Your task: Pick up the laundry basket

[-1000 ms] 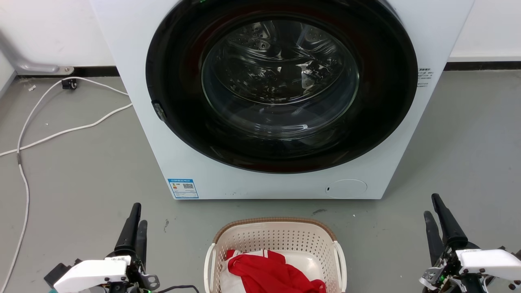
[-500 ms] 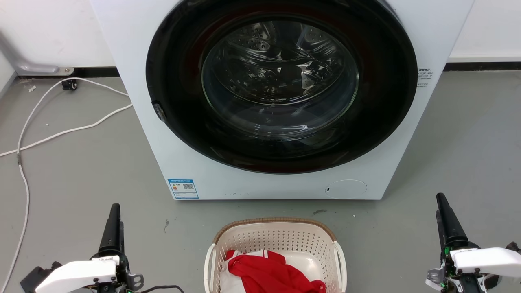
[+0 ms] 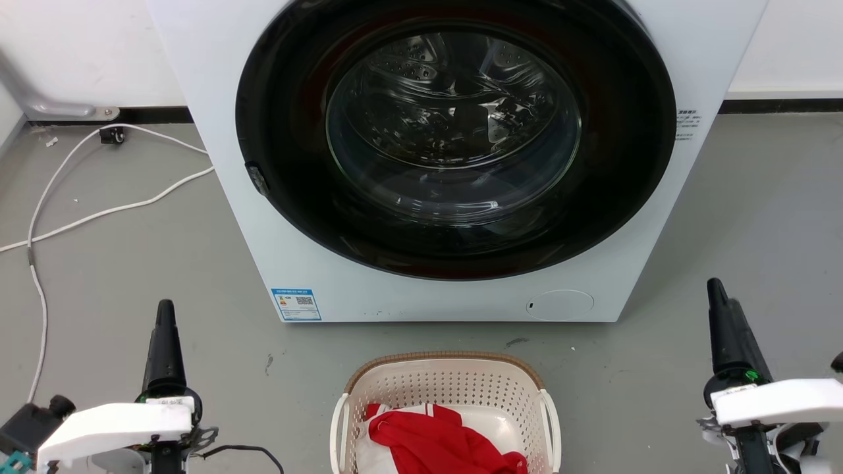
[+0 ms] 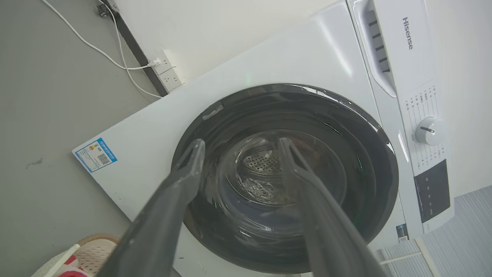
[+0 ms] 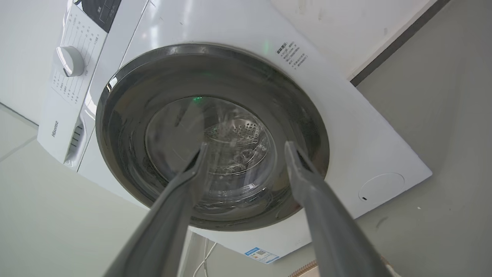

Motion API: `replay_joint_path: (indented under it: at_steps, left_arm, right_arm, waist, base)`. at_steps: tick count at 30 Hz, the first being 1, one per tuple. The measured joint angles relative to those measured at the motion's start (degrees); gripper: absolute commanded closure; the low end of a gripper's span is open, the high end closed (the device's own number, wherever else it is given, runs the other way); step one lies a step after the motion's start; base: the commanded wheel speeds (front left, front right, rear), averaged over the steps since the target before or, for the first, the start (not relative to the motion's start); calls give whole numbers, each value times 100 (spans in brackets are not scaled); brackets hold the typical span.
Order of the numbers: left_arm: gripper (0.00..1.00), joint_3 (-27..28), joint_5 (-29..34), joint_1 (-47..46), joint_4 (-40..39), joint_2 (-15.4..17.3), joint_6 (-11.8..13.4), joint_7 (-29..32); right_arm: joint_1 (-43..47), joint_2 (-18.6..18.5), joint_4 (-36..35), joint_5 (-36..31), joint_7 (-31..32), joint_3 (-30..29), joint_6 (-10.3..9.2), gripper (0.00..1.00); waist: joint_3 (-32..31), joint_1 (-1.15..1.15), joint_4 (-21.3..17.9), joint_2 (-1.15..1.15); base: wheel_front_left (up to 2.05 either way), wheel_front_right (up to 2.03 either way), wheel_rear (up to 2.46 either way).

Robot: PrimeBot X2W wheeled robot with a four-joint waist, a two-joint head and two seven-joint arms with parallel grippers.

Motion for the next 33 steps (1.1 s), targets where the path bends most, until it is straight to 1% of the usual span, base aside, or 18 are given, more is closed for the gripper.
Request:
replay_joint_path:
  at_steps: [5,11,17,20,28,33]
  left_arm:
    - [0,-207,733,88,-338,2,37,-99]
    - [0,-524,1593,157,-650,3,34,-201]
    - [0,-833,2437,230,-865,7,-34,-301]
    - [0,-982,2809,280,-893,5,-96,-348]
    - [0,-1265,3754,332,-939,9,-116,-464]
    - [0,-1437,4162,406,-731,21,-124,-541]
  right_arm:
    - [5,0,-287,-789,-98,145,1,0]
    - [48,1,-512,-1471,-203,282,1,0]
    - [113,1,-579,-2038,-304,403,1,0]
    - [159,1,-589,-2270,-344,447,1,0]
    - [216,1,-570,-2847,-481,541,2,0]
    - [294,0,-412,-3255,-541,517,2,0]
  waist:
    - [0,0,-5,0]
    - [3,0,-13,0]
    - [6,0,-18,0]
    - [3,0,-22,0]
    - [-2,0,-34,0]
    - [-7,0,-41,0]
  base:
    - [0,0,0]
    - [0,0,0]
    - [0,0,0]
    - [0,0,0]
    - [0,0,0]
    - [0,0,0]
